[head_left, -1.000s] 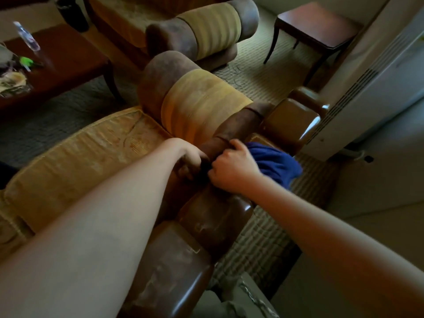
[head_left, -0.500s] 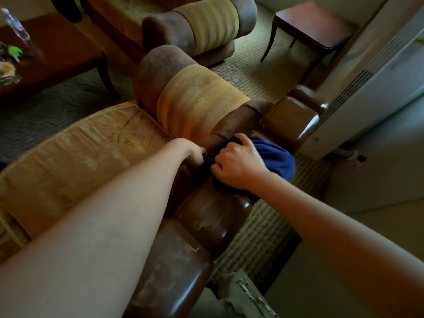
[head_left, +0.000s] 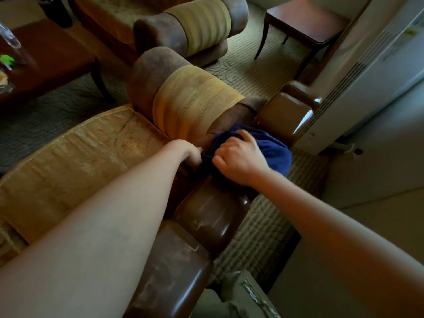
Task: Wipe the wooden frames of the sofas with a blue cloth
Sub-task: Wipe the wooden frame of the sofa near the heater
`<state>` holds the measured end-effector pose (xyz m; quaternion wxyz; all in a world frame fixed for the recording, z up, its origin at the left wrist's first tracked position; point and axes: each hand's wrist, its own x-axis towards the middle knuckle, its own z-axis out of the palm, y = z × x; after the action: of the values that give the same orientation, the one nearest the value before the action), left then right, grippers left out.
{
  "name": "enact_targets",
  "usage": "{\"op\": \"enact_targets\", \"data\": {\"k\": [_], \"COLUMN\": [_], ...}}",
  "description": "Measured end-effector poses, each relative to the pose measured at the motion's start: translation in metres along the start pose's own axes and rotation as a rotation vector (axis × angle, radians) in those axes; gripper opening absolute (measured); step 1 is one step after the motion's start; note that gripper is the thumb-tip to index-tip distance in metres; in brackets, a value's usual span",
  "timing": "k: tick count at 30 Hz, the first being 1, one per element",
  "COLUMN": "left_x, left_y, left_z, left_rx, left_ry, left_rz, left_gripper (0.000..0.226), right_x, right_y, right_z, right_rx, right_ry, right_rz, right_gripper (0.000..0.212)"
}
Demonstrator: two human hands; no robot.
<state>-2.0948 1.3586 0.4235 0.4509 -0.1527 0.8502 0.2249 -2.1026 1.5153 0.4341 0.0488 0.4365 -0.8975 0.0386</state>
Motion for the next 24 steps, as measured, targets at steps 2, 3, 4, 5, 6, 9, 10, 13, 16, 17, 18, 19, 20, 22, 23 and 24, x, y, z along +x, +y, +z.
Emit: {"op": "enact_targets", "data": {"k": [2, 3, 4, 5, 6, 9, 10, 13, 16, 17, 18, 19, 20, 22, 23, 24], "left_x": [0.002, 0.002, 0.000, -0.002, -0.005, -0.015, -0.021, -0.033, -0.028, -0.024, -0.021, -0.019, -0.017, -0.018, -0.020, -0.021], "left_y": [0.000, -0.001, -0.002, -0.002, -0.002, 0.007, 0.012, 0.030, 0.050, 0.058, 0.065, 0.072, 0.079, 0.093, 0.099, 0.103], "left_z": [0.000, 0.000, 0.000, 0.000, 0.001, 0.003, 0.003, 0.003, 0.003, 0.003, 0.004, 0.005, 0.008, 0.015, 0.020, 0.025], "left_rx": [0.012, 0.009, 0.000, -0.015, -0.027, -0.029, -0.047, -0.148, -0.213, -0.253, -0.300, -0.335, -0.348, -0.319, -0.274, -0.211], "left_ry": [0.007, 0.016, 0.018, 0.017, 0.019, 0.025, 0.019, 0.037, 0.236, 0.330, 0.416, 0.492, 0.561, 0.661, 0.700, 0.748], "left_rz": [-0.005, -0.007, -0.002, 0.004, 0.006, 0.004, -0.009, -0.020, 0.106, 0.169, 0.225, 0.273, 0.322, 0.422, 0.468, 0.508], "left_gripper": [0.074, 0.072, 0.069, 0.066, 0.064, 0.059, 0.055, 0.046, 0.041, 0.039, 0.038, 0.038, 0.038, 0.035, 0.034, 0.035], "right_x": [-0.019, -0.023, -0.024, -0.022, -0.019, -0.005, -0.003, -0.005, -0.021, -0.029, -0.037, -0.045, -0.052, -0.066, -0.073, -0.077], "right_y": [-0.005, -0.004, 0.000, 0.005, 0.010, 0.027, 0.032, 0.035, 0.027, 0.023, 0.018, 0.011, 0.004, -0.012, -0.019, -0.023], "right_z": [0.005, 0.007, 0.008, 0.008, 0.007, 0.001, 0.000, 0.003, 0.012, 0.016, 0.020, 0.023, 0.027, 0.034, 0.037, 0.039], "right_rx": [0.085, 0.083, 0.071, 0.061, 0.052, 0.048, 0.054, 0.080, 0.178, 0.243, 0.328, 0.424, 0.518, 0.683, 0.756, 0.813], "right_ry": [0.056, 0.078, 0.097, 0.107, 0.108, 0.047, 0.044, 0.147, 0.378, 0.460, 0.519, 0.559, 0.595, 0.647, 0.655, 0.658], "right_rz": [-0.037, -0.065, -0.100, -0.126, -0.130, -0.025, 0.024, 0.143, 0.350, 0.450, 0.546, 0.624, 0.677, 0.747, 0.778, 0.807], "right_gripper": [0.051, 0.050, 0.048, 0.047, 0.046, 0.052, 0.053, 0.040, 0.033, 0.034, 0.034, 0.035, 0.036, 0.040, 0.042, 0.045]}}
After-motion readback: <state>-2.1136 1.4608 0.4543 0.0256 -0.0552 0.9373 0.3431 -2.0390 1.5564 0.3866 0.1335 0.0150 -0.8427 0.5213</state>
